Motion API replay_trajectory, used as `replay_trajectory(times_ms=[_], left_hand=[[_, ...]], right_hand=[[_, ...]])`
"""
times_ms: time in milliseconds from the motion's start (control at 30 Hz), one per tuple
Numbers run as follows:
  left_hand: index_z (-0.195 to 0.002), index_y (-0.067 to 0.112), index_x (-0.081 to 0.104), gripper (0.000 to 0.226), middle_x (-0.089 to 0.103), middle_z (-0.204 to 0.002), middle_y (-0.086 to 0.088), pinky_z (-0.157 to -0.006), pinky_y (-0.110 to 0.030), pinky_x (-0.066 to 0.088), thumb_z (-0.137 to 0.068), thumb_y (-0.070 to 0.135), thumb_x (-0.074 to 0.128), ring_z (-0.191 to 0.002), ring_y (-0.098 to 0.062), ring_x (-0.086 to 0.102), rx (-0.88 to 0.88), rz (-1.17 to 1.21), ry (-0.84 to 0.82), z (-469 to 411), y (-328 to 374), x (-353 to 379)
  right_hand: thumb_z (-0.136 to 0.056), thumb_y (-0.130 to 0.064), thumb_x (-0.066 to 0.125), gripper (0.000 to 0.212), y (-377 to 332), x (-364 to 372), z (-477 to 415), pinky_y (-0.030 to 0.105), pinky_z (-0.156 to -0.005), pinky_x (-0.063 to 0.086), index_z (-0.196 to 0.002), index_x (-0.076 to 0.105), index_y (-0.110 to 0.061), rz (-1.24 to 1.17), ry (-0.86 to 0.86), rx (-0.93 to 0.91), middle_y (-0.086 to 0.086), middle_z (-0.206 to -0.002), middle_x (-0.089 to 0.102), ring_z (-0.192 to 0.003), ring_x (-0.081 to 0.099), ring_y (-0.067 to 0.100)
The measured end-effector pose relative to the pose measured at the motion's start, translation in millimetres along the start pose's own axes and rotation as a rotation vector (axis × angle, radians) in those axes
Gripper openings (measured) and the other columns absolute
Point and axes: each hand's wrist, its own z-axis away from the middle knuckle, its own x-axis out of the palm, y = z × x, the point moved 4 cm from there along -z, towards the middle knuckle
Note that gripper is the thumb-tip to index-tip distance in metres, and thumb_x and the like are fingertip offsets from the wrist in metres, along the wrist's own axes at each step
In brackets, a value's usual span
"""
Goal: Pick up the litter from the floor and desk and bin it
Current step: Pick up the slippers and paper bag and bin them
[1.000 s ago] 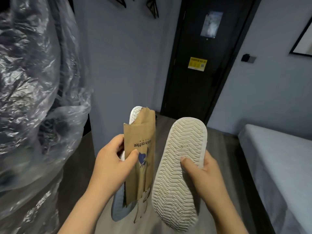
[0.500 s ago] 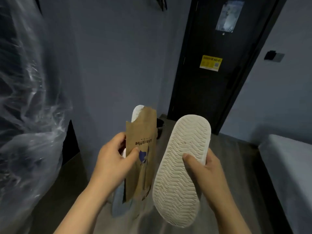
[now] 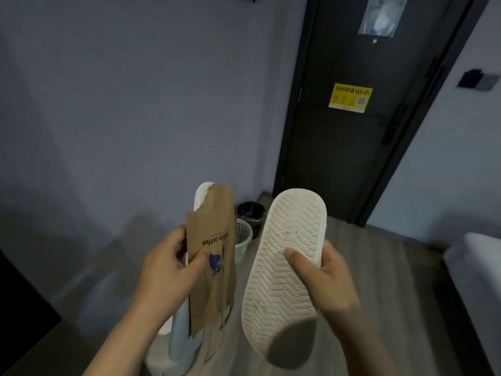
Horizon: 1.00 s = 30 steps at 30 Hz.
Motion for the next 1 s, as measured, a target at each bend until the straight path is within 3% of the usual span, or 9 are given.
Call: replay_trajectory(times_ms=[133, 267, 433, 700, 800, 867, 1000], left_hand=[[-0.086, 0.047, 0.054, 0.037, 0.06, -0.083, 0.044, -0.063, -0.017, 0.045, -0.083, 0.012, 0.067, -0.08, 0.019, 0.058, -0.018, 0.037, -0.025, -67, -21, 34], [-0.085, 0.045, 0.056, 0.039, 0.064, -0.083, 0.038, -0.06, -0.014, 0.045, -0.082, 0.008, 0.067, -0.08, 0.014, 0.062, -0.035, 0.096, -0.026, -145, -43, 59], [-0.087, 0.045, 0.057, 0.038, 0.063, -0.085, 0.04, -0.054, -0.007, 0.048, -0.082, 0.01, 0.067, -0.082, 0.015, 0.061, -0.038, 0.093, -0.047, -237, -60, 85], [-0.088, 0.047, 0.055, 0.037, 0.066, -0.083, 0.029, -0.053, -0.007, 0.048, -0.082, 0.012, 0.067, -0.083, 0.015, 0.061, -0.085, 0.038, -0.095, -347, -87, 148], [-0.087, 0.046, 0.056, 0.035, 0.063, -0.083, 0.039, -0.055, -0.01, 0.047, -0.08, 0.013, 0.067, -0.082, 0.015, 0.06, -0.106, 0.005, -0.074, -390, -100, 174], [-0.086, 0.044, 0.057, 0.034, 0.064, -0.082, 0.036, -0.054, -0.01, 0.047, -0.079, 0.012, 0.067, -0.081, 0.013, 0.061, -0.115, -0.024, -0.049, -418, -106, 191], [-0.085, 0.039, 0.058, 0.028, 0.067, -0.079, 0.021, -0.057, -0.013, 0.047, -0.078, 0.014, 0.067, -0.077, 0.004, 0.063, -0.145, -0.11, -0.02, -472, -114, 223]], right_hand=[[-0.087, -0.013, 0.067, 0.021, 13, -3, -69, 0.014, -0.063, 0.053, -0.105, 0.065, -0.023, 0.029, 0.006, -0.024, -0.01, -0.096, 0.074, -0.087, 0.07, 0.005], [-0.086, -0.018, 0.067, 0.022, 19, 4, -149, 0.009, -0.059, 0.05, -0.102, 0.062, -0.032, 0.097, 0.014, -0.033, -0.019, -0.093, 0.072, -0.087, 0.067, -0.004], [-0.086, -0.013, 0.066, 0.023, 19, 8, -243, 0.014, -0.058, 0.053, -0.095, 0.061, -0.033, 0.152, 0.043, -0.023, -0.022, -0.088, 0.071, -0.081, 0.068, 0.0], [-0.085, -0.014, 0.065, 0.021, 44, -3, -365, 0.041, -0.078, 0.059, -0.103, 0.063, -0.025, 0.173, 0.056, 0.071, 0.001, -0.097, 0.072, -0.089, 0.069, 0.017], [-0.084, -0.017, 0.068, 0.017, 64, -12, -421, 0.025, -0.065, 0.057, -0.1, 0.065, -0.022, 0.16, 0.065, 0.087, 0.0, -0.093, 0.072, -0.082, 0.07, 0.011], [-0.083, -0.022, 0.07, 0.015, 76, -17, -463, 0.015, -0.055, 0.052, -0.098, 0.067, -0.022, 0.179, 0.051, 0.092, -0.002, -0.089, 0.072, -0.077, 0.069, 0.009], [-0.084, -0.024, 0.069, 0.017, 96, -26, -547, 0.02, -0.058, 0.054, -0.1, 0.067, -0.018, 0.199, -0.015, 0.11, -0.002, -0.088, 0.071, -0.079, 0.069, 0.011]])
